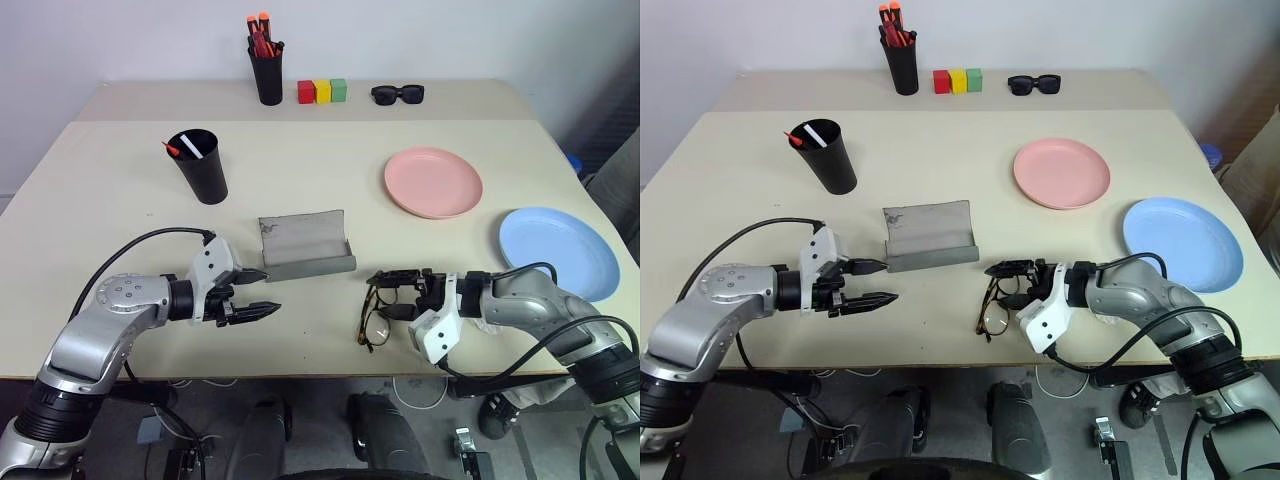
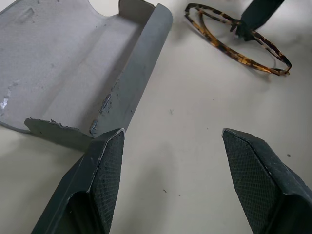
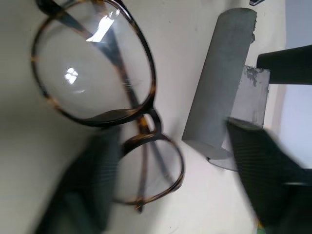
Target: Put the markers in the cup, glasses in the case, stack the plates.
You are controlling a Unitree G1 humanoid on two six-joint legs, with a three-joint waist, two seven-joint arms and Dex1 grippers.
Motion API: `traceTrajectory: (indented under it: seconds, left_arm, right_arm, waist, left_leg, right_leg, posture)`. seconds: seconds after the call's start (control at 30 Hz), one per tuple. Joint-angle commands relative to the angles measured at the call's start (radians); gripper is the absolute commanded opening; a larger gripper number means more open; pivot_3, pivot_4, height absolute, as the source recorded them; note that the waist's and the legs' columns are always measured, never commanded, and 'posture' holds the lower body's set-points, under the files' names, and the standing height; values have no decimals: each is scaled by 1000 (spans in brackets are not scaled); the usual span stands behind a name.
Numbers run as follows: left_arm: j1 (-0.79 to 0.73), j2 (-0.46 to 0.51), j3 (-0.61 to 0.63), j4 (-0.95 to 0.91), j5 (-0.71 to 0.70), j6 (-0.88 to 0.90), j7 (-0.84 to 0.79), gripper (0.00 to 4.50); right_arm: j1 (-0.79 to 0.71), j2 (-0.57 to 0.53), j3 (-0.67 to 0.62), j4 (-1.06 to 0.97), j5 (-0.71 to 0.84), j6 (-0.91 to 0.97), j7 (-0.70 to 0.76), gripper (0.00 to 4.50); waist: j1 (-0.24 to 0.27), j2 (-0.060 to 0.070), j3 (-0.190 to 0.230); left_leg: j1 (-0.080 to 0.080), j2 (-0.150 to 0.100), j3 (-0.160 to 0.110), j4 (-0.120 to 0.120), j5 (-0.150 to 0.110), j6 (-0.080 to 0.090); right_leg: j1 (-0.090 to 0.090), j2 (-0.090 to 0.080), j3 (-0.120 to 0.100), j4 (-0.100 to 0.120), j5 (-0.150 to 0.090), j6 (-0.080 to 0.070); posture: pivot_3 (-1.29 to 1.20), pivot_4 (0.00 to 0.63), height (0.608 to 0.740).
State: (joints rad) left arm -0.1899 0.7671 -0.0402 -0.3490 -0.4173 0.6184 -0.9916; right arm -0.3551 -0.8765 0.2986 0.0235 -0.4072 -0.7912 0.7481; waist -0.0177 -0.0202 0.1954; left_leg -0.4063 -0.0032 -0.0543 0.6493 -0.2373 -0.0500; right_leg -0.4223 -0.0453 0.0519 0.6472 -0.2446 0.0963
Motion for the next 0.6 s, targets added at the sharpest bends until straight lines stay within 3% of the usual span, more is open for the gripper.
traceTrajectory:
  seconds: [0.03,0.1,0.6]
  left_arm:
    - [-9,3,-2,-23,4,-20,5,3285]
    - [-10,3,-4,-22,3,-21,7,3285]
    - [-18,1,-14,-17,1,-26,18,3285]
  right_arm:
    - [-6,3,-4,-13,28,-2,2,1092]
    - [-4,4,-4,-14,29,1,3,33]
    - [2,11,-7,-26,36,26,1,33]
  waist:
    - [0,0,0]
    - [0,0,0]
    - [0,0,0]
  left_leg:
    - [0,0,0,0,0,0]
    - [0,0,0,0,0,0]
    - [0,0,0,0,0,0]
  right_leg:
    - [0,0,0,0,0,0]
    - [0,0,0,0,0,0]
    - [0,0,0,0,0,0]
  posture:
    - [0,150,740]
    - [0,150,740]
    - [0,150,740]
